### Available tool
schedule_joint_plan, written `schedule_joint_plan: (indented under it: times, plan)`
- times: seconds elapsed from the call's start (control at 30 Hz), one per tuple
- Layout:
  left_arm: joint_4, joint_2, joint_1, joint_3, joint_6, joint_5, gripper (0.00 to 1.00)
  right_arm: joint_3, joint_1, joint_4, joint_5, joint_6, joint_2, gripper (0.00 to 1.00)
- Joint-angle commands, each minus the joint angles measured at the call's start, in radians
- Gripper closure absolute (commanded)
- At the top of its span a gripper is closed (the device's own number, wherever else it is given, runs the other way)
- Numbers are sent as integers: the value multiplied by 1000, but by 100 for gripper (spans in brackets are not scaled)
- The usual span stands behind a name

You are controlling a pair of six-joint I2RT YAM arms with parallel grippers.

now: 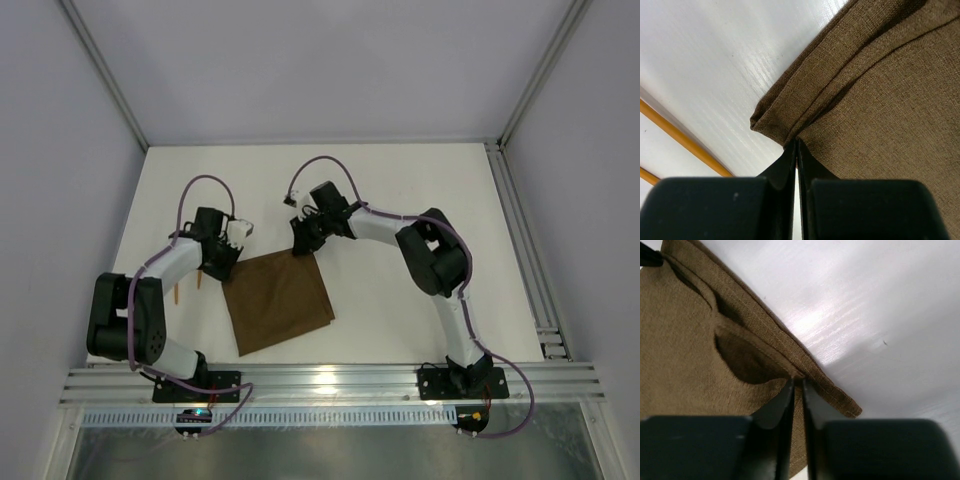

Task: Fold the napkin into a case and place the utensils inside
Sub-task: Fold the rectangle-folded napkin at the center of the board.

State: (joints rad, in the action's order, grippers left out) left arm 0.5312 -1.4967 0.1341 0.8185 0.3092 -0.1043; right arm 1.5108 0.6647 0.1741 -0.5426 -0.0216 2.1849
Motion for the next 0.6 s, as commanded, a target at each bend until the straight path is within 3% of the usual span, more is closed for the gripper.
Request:
schedule_joint_plan:
  times: [0.0,0.07,0.57]
  plan:
    - [-17,39,-8,36,-18,-5,100,31,6,27,-20,12,22,89]
    - [-14,49,-10,39,-21,-12,100,14,7,16,-31,18,6,97]
    - [27,112,-14,91,-15,-78,100,-242,-23,-168,12,101,-326,97]
